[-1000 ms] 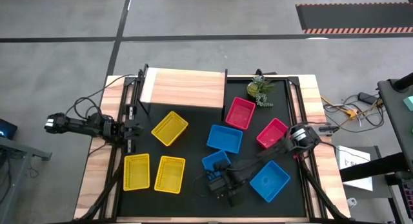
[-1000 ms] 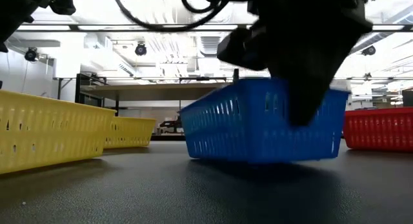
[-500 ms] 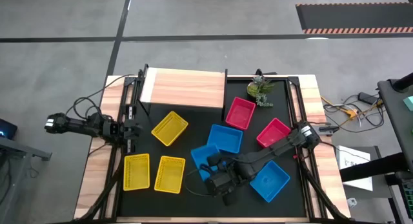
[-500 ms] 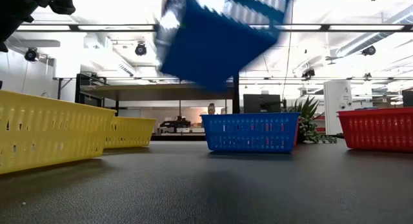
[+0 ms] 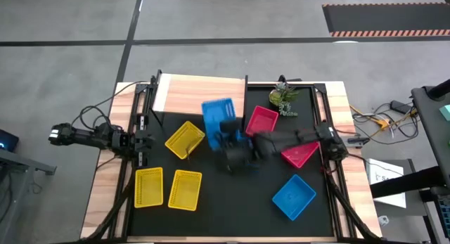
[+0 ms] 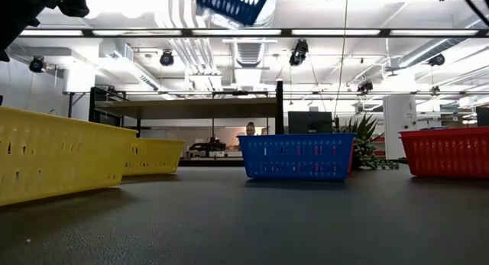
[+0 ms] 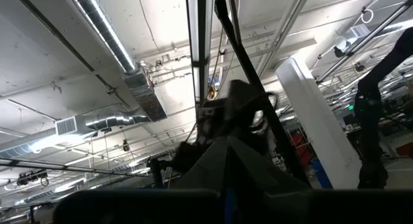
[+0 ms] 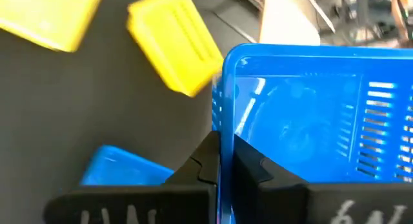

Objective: Stack baskets on shelf by color
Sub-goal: Put the bottom left blue bin on the shelf

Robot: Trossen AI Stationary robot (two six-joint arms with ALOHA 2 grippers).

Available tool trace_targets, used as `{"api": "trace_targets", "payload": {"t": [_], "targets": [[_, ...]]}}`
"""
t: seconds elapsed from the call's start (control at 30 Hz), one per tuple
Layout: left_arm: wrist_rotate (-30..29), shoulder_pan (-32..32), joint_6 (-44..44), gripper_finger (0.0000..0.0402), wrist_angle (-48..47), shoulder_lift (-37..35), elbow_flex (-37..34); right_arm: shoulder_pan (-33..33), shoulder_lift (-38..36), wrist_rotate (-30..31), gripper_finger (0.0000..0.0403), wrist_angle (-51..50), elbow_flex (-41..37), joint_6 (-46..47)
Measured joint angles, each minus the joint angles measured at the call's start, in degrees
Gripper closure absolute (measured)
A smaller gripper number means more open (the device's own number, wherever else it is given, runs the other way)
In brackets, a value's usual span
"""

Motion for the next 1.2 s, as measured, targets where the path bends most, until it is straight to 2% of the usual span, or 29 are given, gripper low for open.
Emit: {"api": "trace_targets", "payload": {"t": [0.13,0.33,0.47,0.6,0.7,1.2], "targets": [[0.0,0.0,-0.1,0.0402,0.0,0.0,0.0,-6.2,0.0,-1.5,0.0394,0.2,-0.2,-3.7],[0.0,0.0,-0.1,0.0402,0.0,-0.2,0.0,-15.7,0.0,-8.5,0.0394,2.2,-0.3,-2.2],[0.0,0.0,0.0,0.0402,0.0,-0.2,0.0,-19.7,0.4,-10.2,0.0394,3.4,-0.3,-2.1],[0.0,0.0,0.0,0.0402,0.0,-0.2,0.0,-23.0,1.3,-16.5,0.0394,3.6,-0.8,-0.9],[0.0,0.0,0.0,0.0402,0.1,-0.3,0.0,-24.6,2.1,-19.2,0.0394,4.0,-1.0,0.6],[0.0,0.0,0.1,0.0402,0.0,-0.3,0.1,-25.1,3.5,-22.0,0.0394,1.6,-1.7,2.0]]}}
